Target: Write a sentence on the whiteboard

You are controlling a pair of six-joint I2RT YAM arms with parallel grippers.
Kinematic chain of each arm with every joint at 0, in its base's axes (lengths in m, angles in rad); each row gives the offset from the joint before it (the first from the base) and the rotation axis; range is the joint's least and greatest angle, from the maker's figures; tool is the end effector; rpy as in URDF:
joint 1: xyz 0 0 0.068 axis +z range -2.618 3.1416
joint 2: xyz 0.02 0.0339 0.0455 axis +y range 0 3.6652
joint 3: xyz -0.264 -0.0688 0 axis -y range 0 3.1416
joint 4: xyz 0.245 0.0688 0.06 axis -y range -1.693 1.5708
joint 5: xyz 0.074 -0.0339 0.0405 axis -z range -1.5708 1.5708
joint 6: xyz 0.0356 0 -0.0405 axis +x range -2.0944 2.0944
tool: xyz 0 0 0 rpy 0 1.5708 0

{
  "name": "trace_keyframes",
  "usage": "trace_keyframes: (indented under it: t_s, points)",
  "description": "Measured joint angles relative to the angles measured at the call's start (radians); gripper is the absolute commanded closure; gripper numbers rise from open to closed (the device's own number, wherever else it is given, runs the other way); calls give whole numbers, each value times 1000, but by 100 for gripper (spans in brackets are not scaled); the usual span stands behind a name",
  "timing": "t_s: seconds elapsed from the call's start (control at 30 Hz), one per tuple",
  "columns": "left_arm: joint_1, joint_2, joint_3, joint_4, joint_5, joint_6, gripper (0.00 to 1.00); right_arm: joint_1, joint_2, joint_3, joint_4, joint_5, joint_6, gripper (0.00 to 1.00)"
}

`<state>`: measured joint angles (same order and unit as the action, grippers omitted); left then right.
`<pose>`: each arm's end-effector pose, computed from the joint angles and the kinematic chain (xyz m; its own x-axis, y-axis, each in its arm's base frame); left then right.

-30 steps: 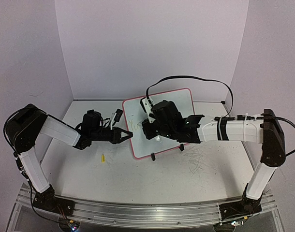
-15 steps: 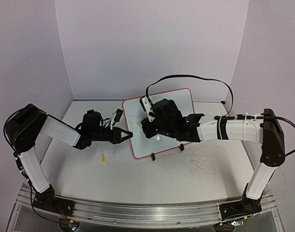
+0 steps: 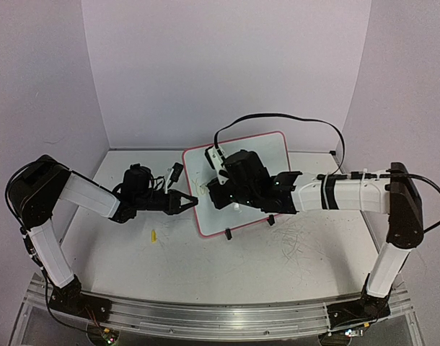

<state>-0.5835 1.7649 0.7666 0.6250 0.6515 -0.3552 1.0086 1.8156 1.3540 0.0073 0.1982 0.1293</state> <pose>0.2796 -0.2105 0.1618 -0.6016 0.0658 -0.7961 0.7467 0.4004 -0.5312 0.2340 0.3583 0.2664 -0.3268 -0.2815 -0.9022 -0.6989 0.7146 0.0302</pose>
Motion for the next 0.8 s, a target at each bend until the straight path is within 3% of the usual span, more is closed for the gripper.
trace_keyframes:
  t_s: [0.8]
  points:
    - [-6,-7,0,-5,0,16,100,-55,-70,-54,14,-62,-13,100]
